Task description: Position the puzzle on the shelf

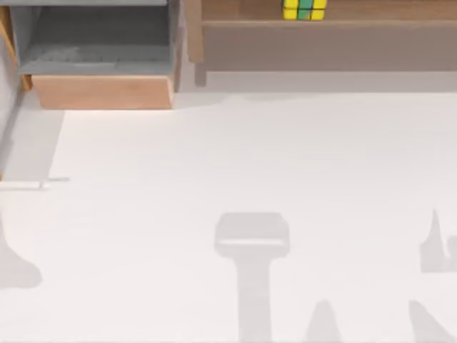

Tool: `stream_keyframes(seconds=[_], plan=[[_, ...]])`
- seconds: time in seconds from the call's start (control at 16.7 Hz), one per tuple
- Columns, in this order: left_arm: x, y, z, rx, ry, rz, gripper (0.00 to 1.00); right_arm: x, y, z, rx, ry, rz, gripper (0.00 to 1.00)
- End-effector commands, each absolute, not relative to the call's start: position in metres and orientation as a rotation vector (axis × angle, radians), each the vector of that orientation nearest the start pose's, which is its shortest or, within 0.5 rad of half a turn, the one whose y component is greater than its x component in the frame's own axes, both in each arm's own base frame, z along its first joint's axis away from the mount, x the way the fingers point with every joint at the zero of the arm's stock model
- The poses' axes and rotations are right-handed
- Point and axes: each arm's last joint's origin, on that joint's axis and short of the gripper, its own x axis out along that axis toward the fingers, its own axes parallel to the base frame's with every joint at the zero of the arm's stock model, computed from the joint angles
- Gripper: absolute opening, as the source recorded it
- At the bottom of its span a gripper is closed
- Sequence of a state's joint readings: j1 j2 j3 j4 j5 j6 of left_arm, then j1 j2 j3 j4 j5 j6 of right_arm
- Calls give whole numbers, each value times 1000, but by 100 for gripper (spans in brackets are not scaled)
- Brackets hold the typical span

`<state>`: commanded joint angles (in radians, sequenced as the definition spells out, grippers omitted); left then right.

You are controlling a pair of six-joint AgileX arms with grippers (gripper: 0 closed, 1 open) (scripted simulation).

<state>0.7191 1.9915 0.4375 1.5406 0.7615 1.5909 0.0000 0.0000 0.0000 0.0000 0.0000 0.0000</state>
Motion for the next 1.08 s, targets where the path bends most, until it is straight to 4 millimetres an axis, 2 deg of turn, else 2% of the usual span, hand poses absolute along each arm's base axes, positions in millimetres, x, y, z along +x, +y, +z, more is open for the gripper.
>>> stream_keyframes(seconds=[0.18,0.42,0.6,1.08], plan=[[234,174,95,1571,-16,-16,100,106,-1,160,0,0,0,100],[254,174,95,1571,-16,-16,100,106,-1,160,0,0,0,100],[254,174,95,1571,-16,-16,100,106,-1,160,0,0,0,100],[254,174,95,1571,-16,-16,40,106,-1,160,0,0,0,100]])
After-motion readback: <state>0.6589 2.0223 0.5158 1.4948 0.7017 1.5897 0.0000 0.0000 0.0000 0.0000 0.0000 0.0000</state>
